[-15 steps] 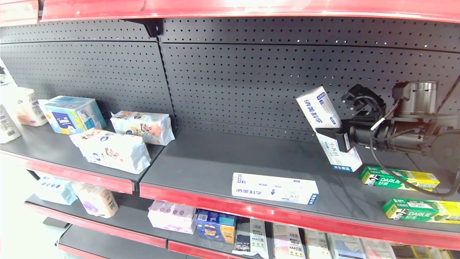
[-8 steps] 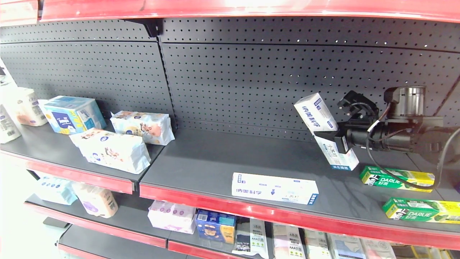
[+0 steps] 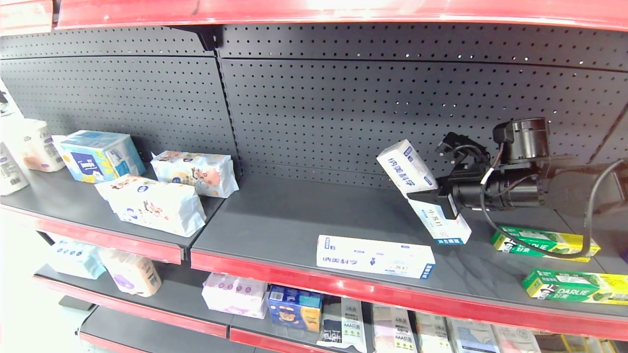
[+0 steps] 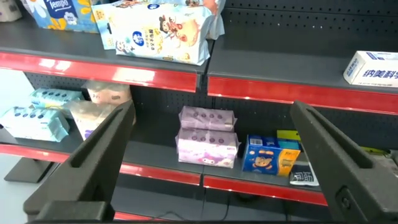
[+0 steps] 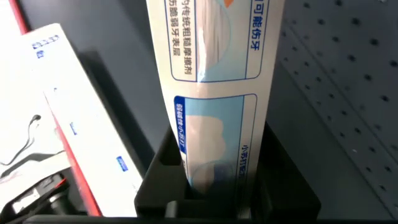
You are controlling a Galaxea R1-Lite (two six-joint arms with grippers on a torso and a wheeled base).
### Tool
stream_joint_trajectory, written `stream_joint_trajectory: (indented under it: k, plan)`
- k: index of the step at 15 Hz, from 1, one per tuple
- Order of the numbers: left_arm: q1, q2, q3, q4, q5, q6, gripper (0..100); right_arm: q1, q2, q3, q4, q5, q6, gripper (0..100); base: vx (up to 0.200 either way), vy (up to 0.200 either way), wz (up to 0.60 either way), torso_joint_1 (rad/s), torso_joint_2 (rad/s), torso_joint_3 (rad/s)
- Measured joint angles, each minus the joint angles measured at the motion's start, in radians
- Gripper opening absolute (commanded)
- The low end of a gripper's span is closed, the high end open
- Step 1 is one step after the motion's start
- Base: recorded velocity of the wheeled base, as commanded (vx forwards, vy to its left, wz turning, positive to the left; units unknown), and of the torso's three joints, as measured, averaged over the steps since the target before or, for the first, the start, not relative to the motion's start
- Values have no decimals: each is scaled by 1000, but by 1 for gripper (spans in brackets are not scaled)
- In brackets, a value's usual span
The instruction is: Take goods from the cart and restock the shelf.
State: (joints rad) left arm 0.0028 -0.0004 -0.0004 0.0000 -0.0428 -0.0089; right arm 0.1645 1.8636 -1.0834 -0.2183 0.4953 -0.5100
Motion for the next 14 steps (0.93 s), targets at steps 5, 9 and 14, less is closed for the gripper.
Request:
stream_joint_trajectory:
  k: [5,9,14]
  plan:
    - [0,0,0,0,0,0,100,22,35,-29,9,-4,78,0,0,0,0,0,0,0]
    - [0,0,0,0,0,0,100,27,36,-24,20,-5,101,0,0,0,0,0,0,0]
    - [0,0,0,0,0,0,100,27,28,-16,32,-5,134,0,0,0,0,0,0,0]
